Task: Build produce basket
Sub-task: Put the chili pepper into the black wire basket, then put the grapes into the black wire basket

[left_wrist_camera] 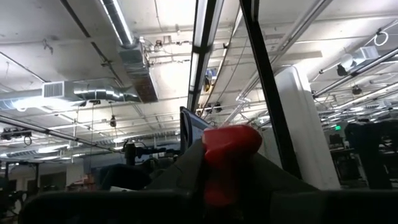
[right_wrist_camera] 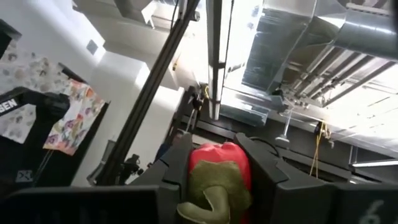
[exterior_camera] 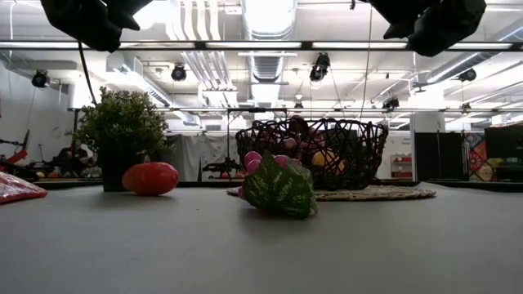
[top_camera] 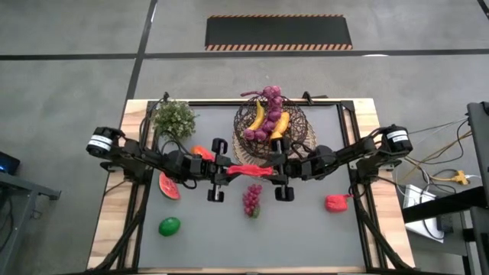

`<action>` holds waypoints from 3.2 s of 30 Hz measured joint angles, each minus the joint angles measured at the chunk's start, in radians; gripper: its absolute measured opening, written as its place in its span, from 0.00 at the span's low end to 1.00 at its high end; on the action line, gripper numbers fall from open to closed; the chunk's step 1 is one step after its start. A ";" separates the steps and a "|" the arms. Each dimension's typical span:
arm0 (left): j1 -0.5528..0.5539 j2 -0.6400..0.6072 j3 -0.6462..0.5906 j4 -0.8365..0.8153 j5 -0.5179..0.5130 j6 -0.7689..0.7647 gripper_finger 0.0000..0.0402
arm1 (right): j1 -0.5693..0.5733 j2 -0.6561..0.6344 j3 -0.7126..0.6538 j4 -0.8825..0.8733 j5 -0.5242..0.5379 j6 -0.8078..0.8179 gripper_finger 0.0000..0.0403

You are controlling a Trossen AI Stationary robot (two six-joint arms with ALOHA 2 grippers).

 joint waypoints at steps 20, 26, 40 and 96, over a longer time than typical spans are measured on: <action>0.004 -0.322 -0.122 -0.635 -0.231 0.042 0.66 | -0.002 -0.372 0.208 -1.221 0.475 0.162 0.21; 0.001 -0.464 -0.177 -0.791 -0.325 0.047 0.67 | -0.026 -0.393 0.348 -1.745 0.894 0.216 0.20; 0.000 -0.575 -0.261 -0.783 -0.339 0.057 0.67 | -0.407 -0.333 0.434 -2.206 0.395 0.453 0.20; 0.002 -0.580 -0.277 -0.801 -0.341 0.082 0.67 | -0.289 -0.225 0.478 -2.138 0.173 0.536 0.44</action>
